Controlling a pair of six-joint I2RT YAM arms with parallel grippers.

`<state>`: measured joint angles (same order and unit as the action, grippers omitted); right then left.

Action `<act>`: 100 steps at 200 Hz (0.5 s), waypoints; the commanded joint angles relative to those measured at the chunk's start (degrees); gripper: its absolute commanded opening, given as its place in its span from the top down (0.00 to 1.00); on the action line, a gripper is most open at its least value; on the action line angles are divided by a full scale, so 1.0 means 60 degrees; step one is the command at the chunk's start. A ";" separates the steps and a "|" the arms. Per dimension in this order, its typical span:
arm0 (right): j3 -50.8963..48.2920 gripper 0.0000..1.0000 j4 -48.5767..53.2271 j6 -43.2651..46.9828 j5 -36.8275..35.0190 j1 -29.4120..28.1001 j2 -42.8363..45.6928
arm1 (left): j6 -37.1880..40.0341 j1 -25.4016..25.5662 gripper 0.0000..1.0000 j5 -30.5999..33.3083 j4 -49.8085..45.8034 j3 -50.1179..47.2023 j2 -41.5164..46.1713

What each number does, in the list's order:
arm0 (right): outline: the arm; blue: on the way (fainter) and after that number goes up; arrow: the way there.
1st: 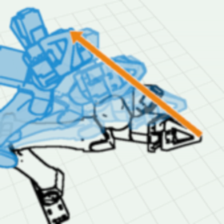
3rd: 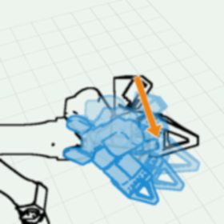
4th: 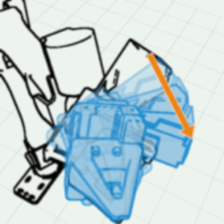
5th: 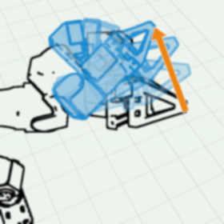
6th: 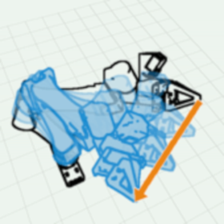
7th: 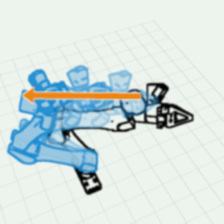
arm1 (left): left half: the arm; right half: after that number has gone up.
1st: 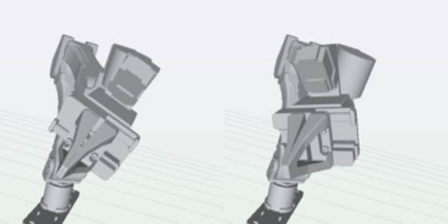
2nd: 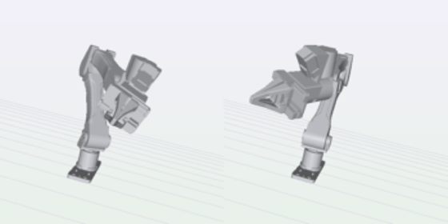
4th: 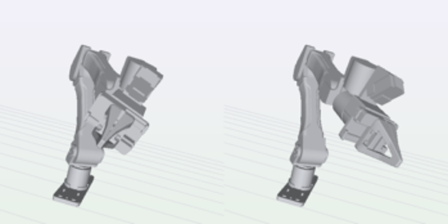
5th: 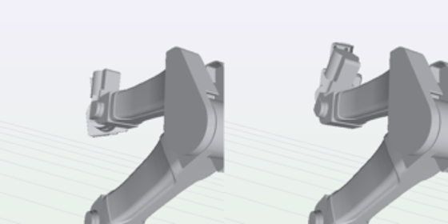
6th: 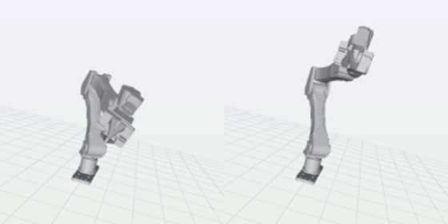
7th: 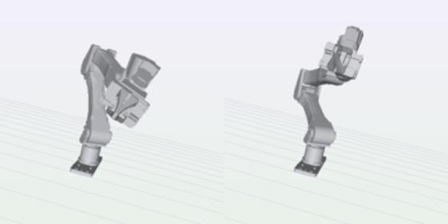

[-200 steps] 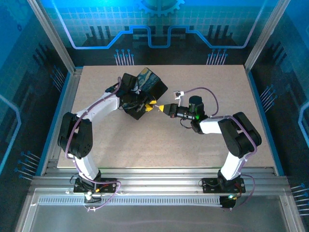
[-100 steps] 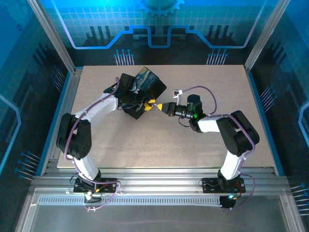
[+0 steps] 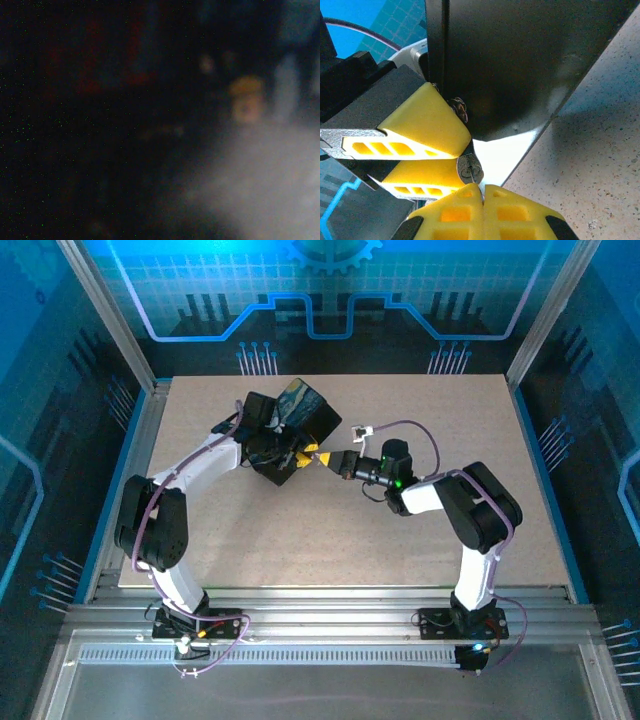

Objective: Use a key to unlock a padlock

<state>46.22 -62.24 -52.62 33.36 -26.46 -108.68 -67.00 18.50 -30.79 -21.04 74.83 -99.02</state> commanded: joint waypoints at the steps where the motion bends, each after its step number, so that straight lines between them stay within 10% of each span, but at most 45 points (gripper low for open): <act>1: 0.0626 1.00 -0.1111 -0.0344 -0.0006 -0.0473 -0.0025 | -0.0010 0.0205 0.97 -0.0769 -0.0237 -0.0232 0.0273; 100: 0.1249 1.00 0.0047 0.0607 -0.0056 -0.1030 0.0568 | 0.0342 0.0256 0.98 -0.0923 -0.0529 -0.0456 0.0244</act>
<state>50.00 -59.61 -55.72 32.08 -28.23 -110.17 -66.96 17.17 -29.17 -21.32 74.02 -97.84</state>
